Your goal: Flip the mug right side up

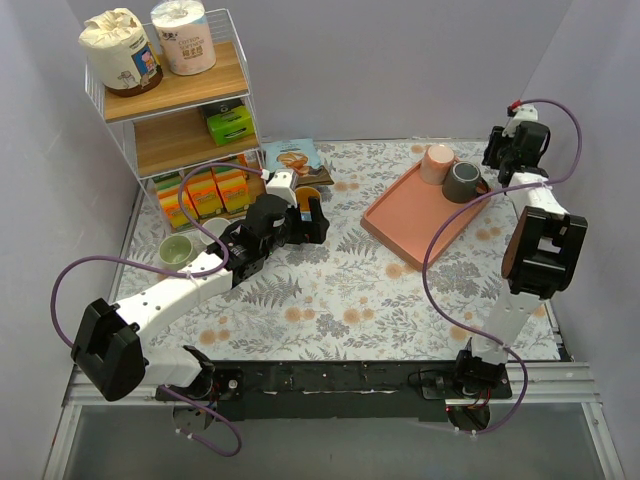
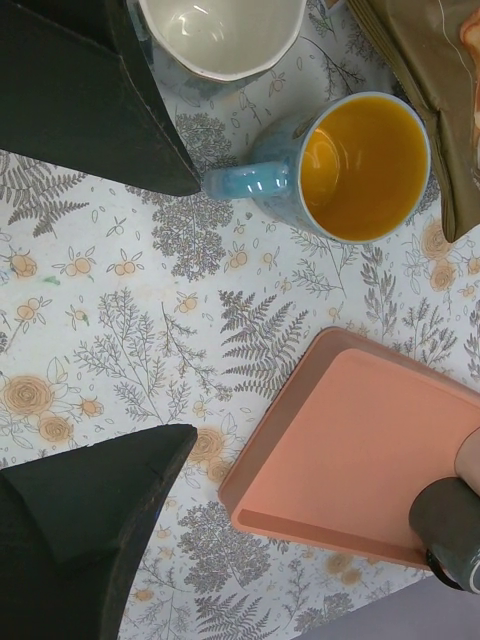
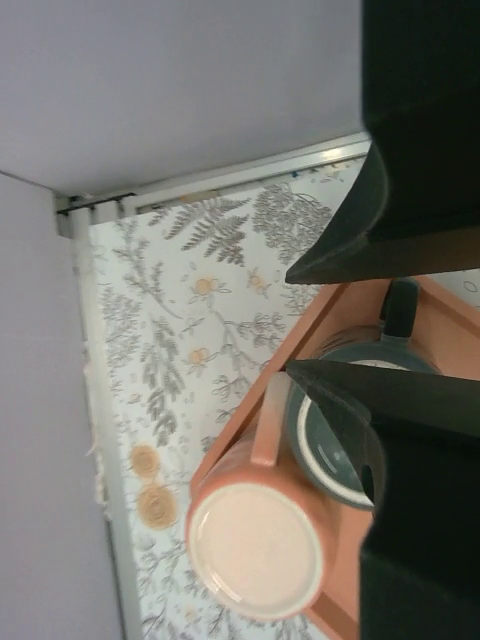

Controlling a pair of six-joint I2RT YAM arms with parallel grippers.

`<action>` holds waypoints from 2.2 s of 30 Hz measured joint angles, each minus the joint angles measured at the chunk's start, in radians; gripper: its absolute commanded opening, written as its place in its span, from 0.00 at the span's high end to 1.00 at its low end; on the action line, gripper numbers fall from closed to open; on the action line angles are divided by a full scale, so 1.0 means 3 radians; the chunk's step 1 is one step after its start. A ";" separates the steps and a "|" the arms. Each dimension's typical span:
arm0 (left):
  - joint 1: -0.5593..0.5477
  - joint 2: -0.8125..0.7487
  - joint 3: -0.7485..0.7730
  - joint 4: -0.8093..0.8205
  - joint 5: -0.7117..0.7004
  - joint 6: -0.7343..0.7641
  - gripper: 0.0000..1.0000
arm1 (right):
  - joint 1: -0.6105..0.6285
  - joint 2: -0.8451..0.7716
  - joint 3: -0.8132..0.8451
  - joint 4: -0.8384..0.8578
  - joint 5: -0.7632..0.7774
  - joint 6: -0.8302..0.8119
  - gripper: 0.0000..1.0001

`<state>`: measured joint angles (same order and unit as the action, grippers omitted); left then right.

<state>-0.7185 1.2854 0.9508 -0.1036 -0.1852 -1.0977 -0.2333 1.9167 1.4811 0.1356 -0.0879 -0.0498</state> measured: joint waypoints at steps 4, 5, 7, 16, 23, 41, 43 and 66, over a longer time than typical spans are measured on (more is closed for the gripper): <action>0.0000 0.0000 0.0000 -0.0009 -0.0001 0.0000 0.02 | 0.0000 0.0211 0.0034 -0.0128 0.0041 0.0228 0.67; 0.0000 0.0000 0.0000 -0.0010 -0.0003 -0.0001 0.02 | 0.0000 0.0259 0.0038 -0.0155 0.0055 0.0267 0.68; 0.0000 -0.0003 0.0000 -0.0020 -0.0004 -0.0003 0.02 | 0.0003 0.0347 0.0065 -0.0235 0.0097 0.0347 0.73; 0.0000 -0.0074 -0.0025 -0.0056 -0.0032 -0.0039 0.02 | 0.0022 0.0510 0.0221 -0.0539 0.0211 0.0514 0.99; 0.0000 -0.0081 -0.0043 -0.0055 -0.0038 -0.0067 0.02 | 0.0018 0.0257 -0.0187 -0.0561 0.0113 0.0528 0.99; 0.0000 -0.0216 -0.0107 -0.0048 -0.0043 -0.0088 0.02 | 0.0043 -0.0650 -0.0610 -0.0827 -0.0308 -0.0041 0.06; 0.0000 -0.0221 -0.0120 -0.0048 -0.0041 -0.0089 0.02 | 0.0043 -0.0537 -0.0478 -0.0975 -0.0432 -0.0174 0.03; -0.0004 -0.0184 -0.0127 -0.0052 -0.0029 -0.0071 0.02 | 0.0046 0.0072 -0.0253 -0.1300 -0.0853 -0.0646 0.52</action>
<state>-0.7197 1.2301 0.9127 -0.1192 -0.1940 -1.1191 -0.2195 1.9385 1.4052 -0.2543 -0.3439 -0.2436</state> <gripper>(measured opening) 0.982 0.579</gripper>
